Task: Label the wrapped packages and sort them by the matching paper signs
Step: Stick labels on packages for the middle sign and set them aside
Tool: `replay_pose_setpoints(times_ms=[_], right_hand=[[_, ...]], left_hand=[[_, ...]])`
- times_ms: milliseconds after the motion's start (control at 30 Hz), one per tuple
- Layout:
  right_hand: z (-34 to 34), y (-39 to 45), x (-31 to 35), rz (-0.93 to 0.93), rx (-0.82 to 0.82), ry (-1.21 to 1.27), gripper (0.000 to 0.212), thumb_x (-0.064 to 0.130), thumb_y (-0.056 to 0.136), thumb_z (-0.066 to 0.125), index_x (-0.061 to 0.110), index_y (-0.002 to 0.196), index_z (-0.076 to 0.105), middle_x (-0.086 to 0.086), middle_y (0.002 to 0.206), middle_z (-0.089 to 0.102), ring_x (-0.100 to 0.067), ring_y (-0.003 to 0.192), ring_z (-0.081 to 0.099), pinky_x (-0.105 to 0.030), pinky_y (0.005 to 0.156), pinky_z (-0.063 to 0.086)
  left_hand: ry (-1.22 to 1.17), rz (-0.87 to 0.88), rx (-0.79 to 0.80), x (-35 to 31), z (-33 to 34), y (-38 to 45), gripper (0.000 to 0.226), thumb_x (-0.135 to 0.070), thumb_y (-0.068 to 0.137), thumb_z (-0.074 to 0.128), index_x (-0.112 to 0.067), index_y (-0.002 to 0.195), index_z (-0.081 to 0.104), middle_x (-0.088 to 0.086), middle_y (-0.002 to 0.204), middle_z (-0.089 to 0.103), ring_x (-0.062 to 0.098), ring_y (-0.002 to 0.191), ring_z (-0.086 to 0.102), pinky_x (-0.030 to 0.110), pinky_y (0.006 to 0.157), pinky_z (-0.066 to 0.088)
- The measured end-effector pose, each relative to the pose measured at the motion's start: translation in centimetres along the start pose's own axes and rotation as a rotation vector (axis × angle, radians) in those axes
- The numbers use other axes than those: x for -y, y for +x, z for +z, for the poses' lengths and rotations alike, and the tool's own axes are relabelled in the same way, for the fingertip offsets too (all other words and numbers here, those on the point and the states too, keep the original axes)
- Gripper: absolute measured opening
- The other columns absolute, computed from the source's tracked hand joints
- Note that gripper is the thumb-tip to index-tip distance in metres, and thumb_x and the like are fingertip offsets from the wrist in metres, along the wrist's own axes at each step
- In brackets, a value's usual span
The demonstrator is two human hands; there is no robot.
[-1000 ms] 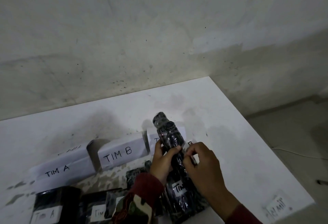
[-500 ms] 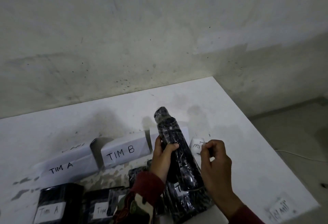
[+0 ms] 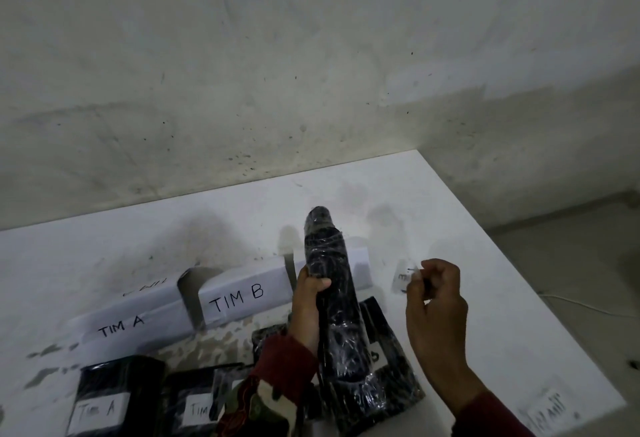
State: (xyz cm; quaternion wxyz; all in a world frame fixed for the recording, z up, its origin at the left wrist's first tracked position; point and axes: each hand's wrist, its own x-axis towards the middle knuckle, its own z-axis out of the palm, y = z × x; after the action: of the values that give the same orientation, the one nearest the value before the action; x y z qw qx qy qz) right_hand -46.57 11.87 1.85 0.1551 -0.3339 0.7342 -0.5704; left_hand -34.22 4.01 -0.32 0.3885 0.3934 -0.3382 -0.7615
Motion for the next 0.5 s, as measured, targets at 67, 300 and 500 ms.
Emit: replay_pose_setpoints(times_ms=[67, 300, 500], right_hand=[[0.0, -0.1, 0.2, -0.013, 0.061, -0.011, 0.030, 0.010, 0.088, 0.057, 0.037, 0.091, 0.042, 0.017, 0.081, 0.058, -0.001, 0.079, 0.058, -0.016, 0.065, 0.042], [1.5, -2.1, 1.1, -0.208, 0.172, -0.188, 0.037, 0.010, 0.084, 0.061, 0.042, 0.087, 0.043, 0.019, 0.078, 0.053, -0.006, 0.076, 0.057, -0.010, 0.062, 0.041], [1.9, -2.7, 1.6, -0.237, 0.213, -0.243, 0.020, 0.013, 0.083, 0.062, 0.019, 0.101, 0.055, 0.024, 0.077, 0.047, -0.018, 0.079, 0.055, -0.028, 0.066, 0.046]], left_hand=[[0.028, 0.025, -0.011, -0.1, 0.2, -0.1, 0.034, -0.022, 0.067, 0.053, -0.017, 0.101, 0.053, 0.007, 0.087, 0.057, 0.023, 0.076, 0.056, 0.036, 0.066, 0.048], [0.186, 0.113, -0.051, 0.0, 1.3, -0.8, 0.049, -0.005, 0.084, 0.051, -0.050, 0.102, 0.054, 0.008, 0.109, 0.064, 0.027, 0.097, 0.063, 0.034, 0.072, 0.051], [0.195, 0.117, -0.047, -0.4, 1.5, -1.2, 0.063, -0.005, 0.085, 0.050, -0.068, 0.088, 0.050, 0.008, 0.110, 0.063, 0.027, 0.098, 0.062, 0.035, 0.076, 0.050]])
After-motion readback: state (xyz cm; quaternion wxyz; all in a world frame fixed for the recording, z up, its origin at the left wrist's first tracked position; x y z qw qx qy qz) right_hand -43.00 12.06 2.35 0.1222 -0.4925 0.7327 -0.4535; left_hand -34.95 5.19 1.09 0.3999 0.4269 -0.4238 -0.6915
